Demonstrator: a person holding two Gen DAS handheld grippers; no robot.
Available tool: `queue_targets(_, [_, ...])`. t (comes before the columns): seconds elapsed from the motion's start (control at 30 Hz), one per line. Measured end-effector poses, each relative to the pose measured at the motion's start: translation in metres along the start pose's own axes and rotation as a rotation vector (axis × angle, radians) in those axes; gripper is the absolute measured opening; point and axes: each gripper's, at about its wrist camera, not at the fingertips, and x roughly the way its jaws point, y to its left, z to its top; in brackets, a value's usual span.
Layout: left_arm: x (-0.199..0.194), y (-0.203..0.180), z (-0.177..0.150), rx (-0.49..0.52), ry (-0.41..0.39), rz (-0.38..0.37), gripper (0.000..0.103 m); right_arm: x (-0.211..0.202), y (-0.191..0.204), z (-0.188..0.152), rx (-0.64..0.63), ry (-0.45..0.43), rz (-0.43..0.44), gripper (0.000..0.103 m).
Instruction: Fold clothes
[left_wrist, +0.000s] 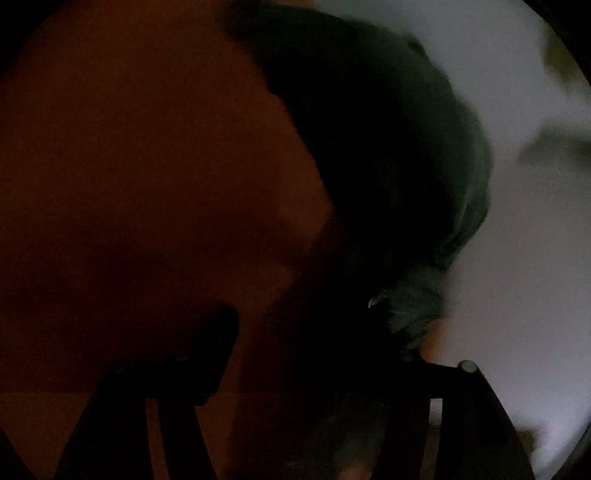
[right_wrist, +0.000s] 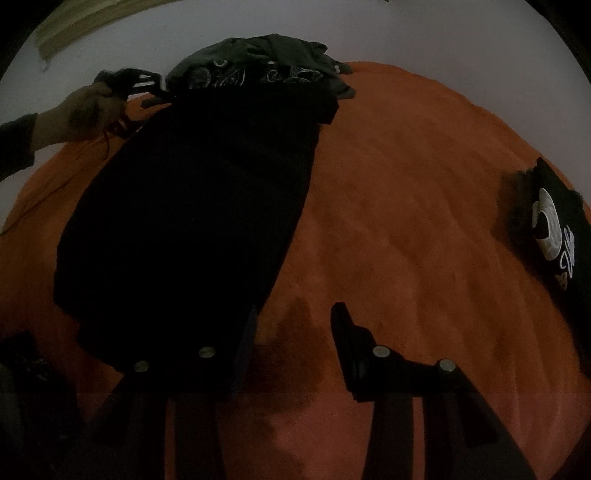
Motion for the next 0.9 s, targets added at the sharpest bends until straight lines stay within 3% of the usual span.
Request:
queue_targets(0.07, [-0.006, -0.008, 0.002, 0.064, -0.01, 0.045, 0.063, 0.001, 0.0, 0.0, -0.003, 0.0, 0.0, 0.04])
queue_targets(0.2, [-0.011, -0.04, -0.025, 0.3, 0.003, 0.206, 0.063, 0.002, -0.003, 0.001, 0.018, 0.009, 0.025, 0.04])
queue_targets(0.33, [-0.022, -0.046, -0.088, 0.487, 0.07, 0.312, 0.064, 0.004, -0.014, 0.003, 0.089, 0.044, 0.101, 0.04])
queue_targets(0.43, [-0.031, -0.042, -0.142, 0.588, 0.152, 0.344, 0.064, 0.007, -0.028, 0.004, 0.196, 0.092, 0.222, 0.04])
queue_targets(0.53, [-0.037, -0.022, -0.193, 0.592, 0.276, 0.33, 0.064, 0.012, -0.044, -0.001, 0.335, 0.156, 0.349, 0.04])
queue_targets(0.7, [-0.03, 0.009, -0.247, 0.539, 0.447, 0.336, 0.064, 0.017, -0.065, -0.016, 0.515, 0.23, 0.51, 0.043])
queue_targets(0.8, [-0.021, 0.028, -0.267, 0.417, 0.521, 0.263, 0.064, 0.012, -0.069, -0.02, 0.601, 0.233, 0.629, 0.056])
queue_targets(0.83, [-0.022, 0.036, -0.275, 0.384, 0.535, 0.242, 0.064, 0.013, -0.066, -0.021, 0.615, 0.246, 0.654, 0.069])
queue_targets(0.9, [-0.009, 0.04, -0.287, 0.343, 0.567, 0.217, 0.064, 0.018, -0.057, -0.023, 0.628, 0.282, 0.689, 0.073])
